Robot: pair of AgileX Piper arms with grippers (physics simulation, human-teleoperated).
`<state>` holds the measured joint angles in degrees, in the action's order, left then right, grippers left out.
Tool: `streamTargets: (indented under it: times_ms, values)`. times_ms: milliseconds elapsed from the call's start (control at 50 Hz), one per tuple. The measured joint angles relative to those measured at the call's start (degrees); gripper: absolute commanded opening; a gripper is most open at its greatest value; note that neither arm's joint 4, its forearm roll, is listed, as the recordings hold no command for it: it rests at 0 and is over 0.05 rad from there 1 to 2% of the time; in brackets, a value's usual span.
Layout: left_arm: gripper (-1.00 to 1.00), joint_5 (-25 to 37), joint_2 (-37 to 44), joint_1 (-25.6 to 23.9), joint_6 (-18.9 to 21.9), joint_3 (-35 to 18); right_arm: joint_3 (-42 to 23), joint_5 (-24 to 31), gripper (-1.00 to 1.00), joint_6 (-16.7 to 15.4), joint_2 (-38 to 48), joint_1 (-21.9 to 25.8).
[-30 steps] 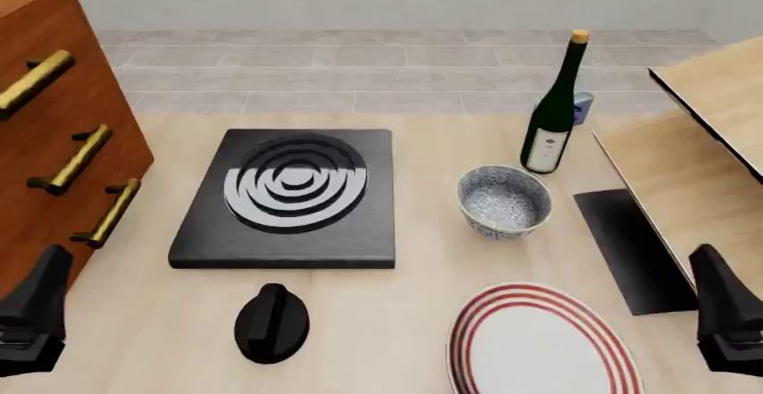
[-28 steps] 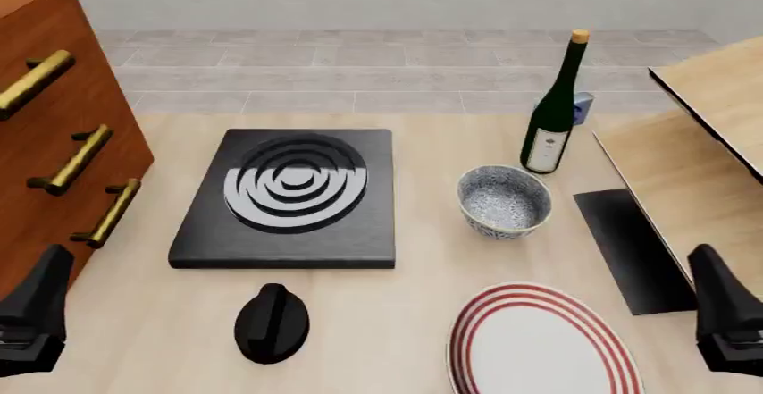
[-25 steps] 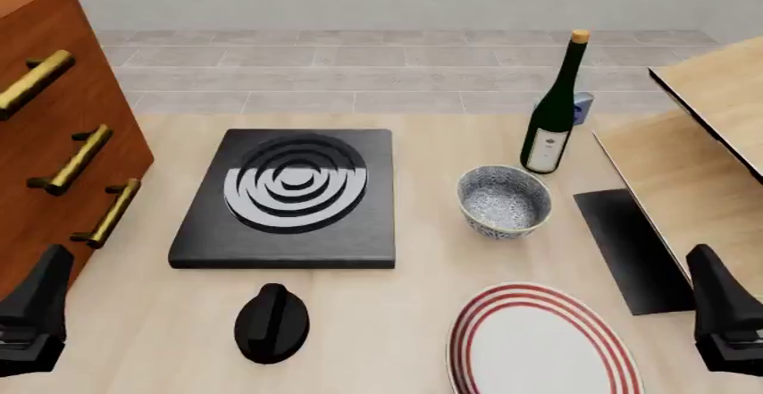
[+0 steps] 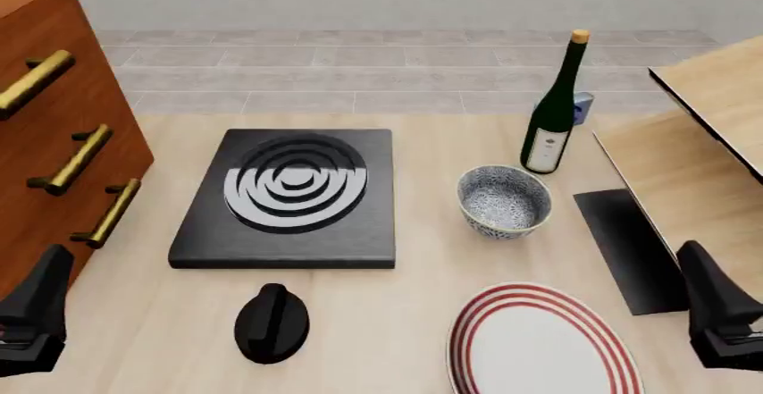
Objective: Put the bowl on the stove.
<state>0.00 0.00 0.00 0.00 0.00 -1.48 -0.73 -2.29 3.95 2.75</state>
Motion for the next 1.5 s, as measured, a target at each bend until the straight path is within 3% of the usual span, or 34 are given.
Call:
streamTargets:
  times_ms: [140,400,980,1500]
  values:
    - [1.0,0.0,0.0,0.0,0.0,0.0,-2.99,2.05,1.0,-0.39,1.83,1.54]
    - [1.0,0.0,0.0,0.0,0.0,0.0,-11.56,4.0,1.0,-1.61,15.0,5.87]
    - [1.0,0.0,0.0,0.0,0.0,0.0,-18.53,-3.7,1.0,-1.54,39.9,7.21]
    - [1.0,0.0,0.0,0.0,0.0,0.0,-27.19,-5.16,1.0,-3.33,56.39,6.64]
